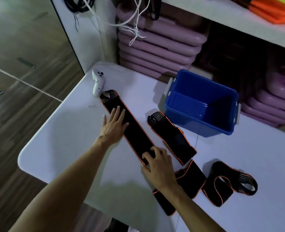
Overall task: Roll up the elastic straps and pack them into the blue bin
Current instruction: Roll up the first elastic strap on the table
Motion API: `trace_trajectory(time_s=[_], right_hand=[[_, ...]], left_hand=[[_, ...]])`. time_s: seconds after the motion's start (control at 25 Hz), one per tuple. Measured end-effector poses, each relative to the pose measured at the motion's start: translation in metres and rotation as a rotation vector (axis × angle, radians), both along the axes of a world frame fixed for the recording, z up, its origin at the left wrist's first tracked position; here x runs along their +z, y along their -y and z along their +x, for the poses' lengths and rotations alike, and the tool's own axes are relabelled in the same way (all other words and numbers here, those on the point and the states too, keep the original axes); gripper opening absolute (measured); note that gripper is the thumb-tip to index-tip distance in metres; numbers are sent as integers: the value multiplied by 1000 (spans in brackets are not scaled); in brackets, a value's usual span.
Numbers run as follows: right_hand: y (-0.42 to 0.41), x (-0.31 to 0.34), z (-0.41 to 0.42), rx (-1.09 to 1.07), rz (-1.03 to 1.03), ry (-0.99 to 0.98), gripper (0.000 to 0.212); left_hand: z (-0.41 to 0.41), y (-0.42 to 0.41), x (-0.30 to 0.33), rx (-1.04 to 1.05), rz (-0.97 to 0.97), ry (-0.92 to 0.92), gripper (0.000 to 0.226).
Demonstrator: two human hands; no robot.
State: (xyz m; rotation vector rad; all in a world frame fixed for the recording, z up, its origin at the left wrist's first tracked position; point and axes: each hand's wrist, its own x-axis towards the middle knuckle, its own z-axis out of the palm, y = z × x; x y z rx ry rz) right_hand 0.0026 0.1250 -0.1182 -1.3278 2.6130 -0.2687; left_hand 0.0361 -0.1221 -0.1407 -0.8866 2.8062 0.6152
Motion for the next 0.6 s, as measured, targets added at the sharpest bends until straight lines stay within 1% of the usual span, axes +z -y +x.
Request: trace_trajectory(time_s=[0.08, 0.12, 0.2, 0.24, 0.28, 0.32, 0.36, 0.4, 0.44, 0.48, 0.52, 0.6], right_hand=[[-2, 0, 4, 15, -9, 25, 34], [-4, 2, 3, 20, -32, 42, 37], [-11, 10, -4, -33, -133, 96, 44], [-16, 16, -11, -111, -193, 96, 45], [-24, 20, -21, -215, -251, 66, 44], [-32, 25, -33, -326, -289, 33, 44], [-41, 28, -46, -433, -288, 38, 48], [-49, 31, -61, -523, -243, 101, 56], [-56, 32, -75, -575, -163, 196, 66], [-63, 33, -86, -579, -76, 274, 74], [-66, 34, -94, -553, 17, 318, 76], [-71, 36, -101, -492, 142, 320, 69]], left_hand=[[1, -4, 1, 6, -15, 14, 62], [-2, -9, 5, 31, -30, -11, 61], [-12, -22, 15, 34, -113, -155, 55], [-19, -30, 22, 12, -143, -239, 51], [-30, -38, 27, -2, -121, -308, 46], [-42, -46, 32, 14, -23, -354, 41], [-56, -54, 38, 65, 129, -362, 36], [-70, -60, 45, 139, 278, -330, 36], [-84, -64, 50, 196, 379, -273, 40], [-95, -67, 55, 206, 411, -188, 43], [-103, -67, 58, 182, 404, -94, 44], [-108, -64, 61, 125, 388, 66, 34]])
